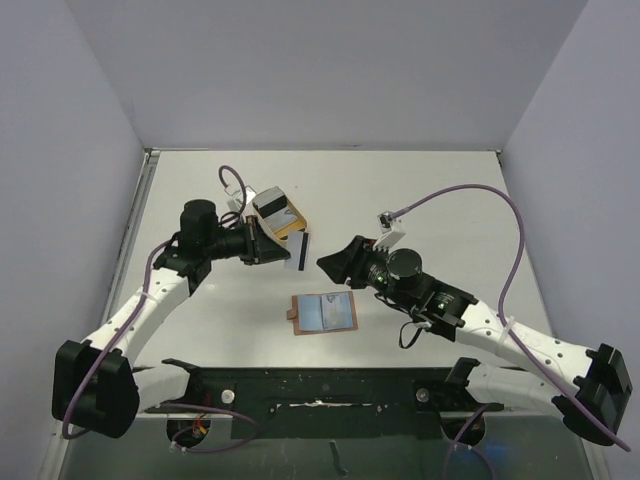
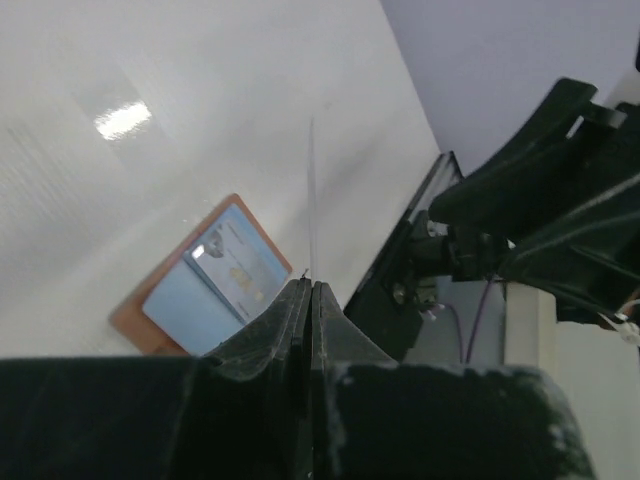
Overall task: Put the credit cards into the card holder
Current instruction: Pick up the credit card from the storage box.
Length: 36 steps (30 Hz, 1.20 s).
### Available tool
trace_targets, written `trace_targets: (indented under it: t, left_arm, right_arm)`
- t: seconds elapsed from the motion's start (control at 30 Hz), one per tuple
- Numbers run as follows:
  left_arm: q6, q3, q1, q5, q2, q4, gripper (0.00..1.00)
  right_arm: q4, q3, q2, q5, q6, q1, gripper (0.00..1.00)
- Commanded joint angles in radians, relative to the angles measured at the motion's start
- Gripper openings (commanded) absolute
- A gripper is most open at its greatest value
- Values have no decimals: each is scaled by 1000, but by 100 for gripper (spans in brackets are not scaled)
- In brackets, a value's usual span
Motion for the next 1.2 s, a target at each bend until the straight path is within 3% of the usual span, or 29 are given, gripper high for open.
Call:
trace_targets:
  t: [0.0, 0.13, 0.2, 0.33, 0.53, 0.73, 0.9, 0.93, 1.07, 1.17]
  left_arm:
    - [-229, -107, -1, 162, -114, 319, 0]
    - [-489, -248, -1, 239, -147, 620, 0]
    - [-552, -291, -3, 263, -152, 707, 0]
    - [-613, -351, -5, 266, -168, 779, 0]
    - [-683, -410, -7, 269, -161, 891, 0]
    - [-794, -464, -9, 271, -135, 1067, 0]
    - [-798, -473, -9, 263, -122, 1067, 0]
    - [-792, -476, -9, 260, -123, 1055, 1]
    - [-693, -466, -7, 228, -135, 906, 33]
    - [-545, -427, -8, 174, -148, 674, 38]
  right_arm:
    - [139, 23, -8, 0, 25, -2, 51]
    - [142, 53, 37, -13, 29, -7, 51]
    - [143, 59, 50, -20, 33, -11, 48]
    - [171, 68, 71, -65, 38, -24, 43]
    - [208, 68, 91, -114, 29, -24, 24]
    - [220, 65, 112, -146, 50, -25, 26]
    - [232, 55, 107, -148, 36, -26, 1]
    - [232, 49, 102, -144, 33, -27, 0]
    - [213, 20, 78, -127, 29, -30, 0]
    - [191, -4, 63, -120, 25, -37, 0]
